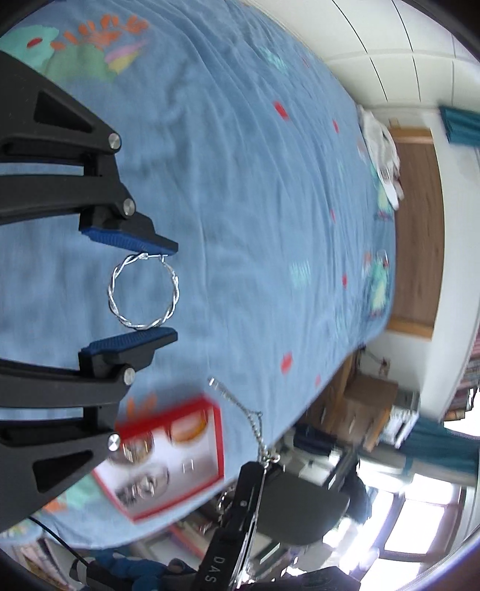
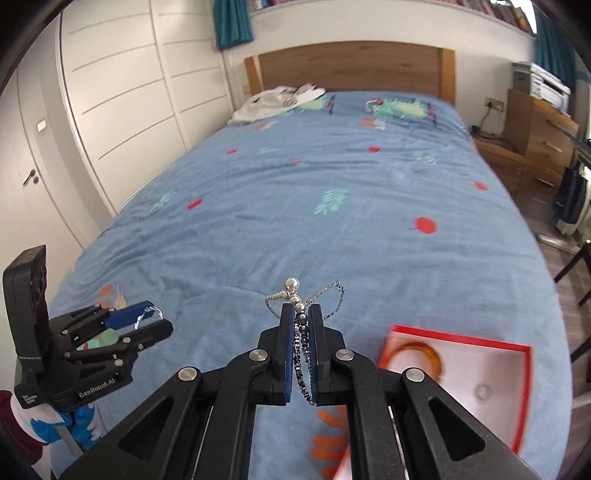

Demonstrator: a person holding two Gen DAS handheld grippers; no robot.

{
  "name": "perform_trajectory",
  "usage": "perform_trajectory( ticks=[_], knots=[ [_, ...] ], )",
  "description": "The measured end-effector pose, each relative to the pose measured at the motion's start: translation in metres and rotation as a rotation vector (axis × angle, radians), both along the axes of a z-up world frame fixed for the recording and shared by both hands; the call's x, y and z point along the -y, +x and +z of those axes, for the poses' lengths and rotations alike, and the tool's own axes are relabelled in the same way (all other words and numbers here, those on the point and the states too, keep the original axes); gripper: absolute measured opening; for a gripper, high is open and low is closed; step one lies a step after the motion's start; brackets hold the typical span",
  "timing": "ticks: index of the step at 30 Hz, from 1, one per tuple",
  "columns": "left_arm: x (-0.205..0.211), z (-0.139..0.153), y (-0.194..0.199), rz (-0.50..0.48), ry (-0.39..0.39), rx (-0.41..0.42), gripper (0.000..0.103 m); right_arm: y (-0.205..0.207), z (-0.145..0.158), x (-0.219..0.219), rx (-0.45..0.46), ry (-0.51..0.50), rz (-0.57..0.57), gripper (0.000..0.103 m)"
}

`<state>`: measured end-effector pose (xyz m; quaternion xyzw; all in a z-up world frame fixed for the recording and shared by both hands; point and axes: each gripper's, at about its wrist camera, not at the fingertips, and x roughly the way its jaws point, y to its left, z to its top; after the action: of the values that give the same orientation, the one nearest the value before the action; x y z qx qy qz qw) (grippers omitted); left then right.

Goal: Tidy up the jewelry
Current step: 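Carry the twisted ring and pearl necklace over the red box with both tools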

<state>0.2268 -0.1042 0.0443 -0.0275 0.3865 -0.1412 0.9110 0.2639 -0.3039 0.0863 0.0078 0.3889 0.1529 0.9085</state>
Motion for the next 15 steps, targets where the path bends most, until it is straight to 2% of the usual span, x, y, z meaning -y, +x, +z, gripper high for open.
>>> perform_trajectory(
  ticks=[4, 8, 12, 15],
  knots=[
    [0.060, 0.015, -0.006, -0.092, -0.026, 0.008, 0.038, -0.020, 0.019, 0.045, 0.031, 0.013, -0.062, 0.007],
    [0.118, 0.017, -0.002, -0.173, -0.042, -0.001, 0.038, -0.027, 0.021, 0.086, 0.035, 0.015, -0.112, 0.007],
    [0.167, 0.003, 0.006, -0.226, -0.045, -0.028, 0.038, -0.026, 0.005, 0.118, 0.011, 0.020, -0.143, 0.007],
    [0.198, -0.017, 0.015, -0.247, -0.030, -0.059, 0.038, -0.019, -0.022, 0.142, -0.029, 0.035, -0.167, 0.007]
  ],
)
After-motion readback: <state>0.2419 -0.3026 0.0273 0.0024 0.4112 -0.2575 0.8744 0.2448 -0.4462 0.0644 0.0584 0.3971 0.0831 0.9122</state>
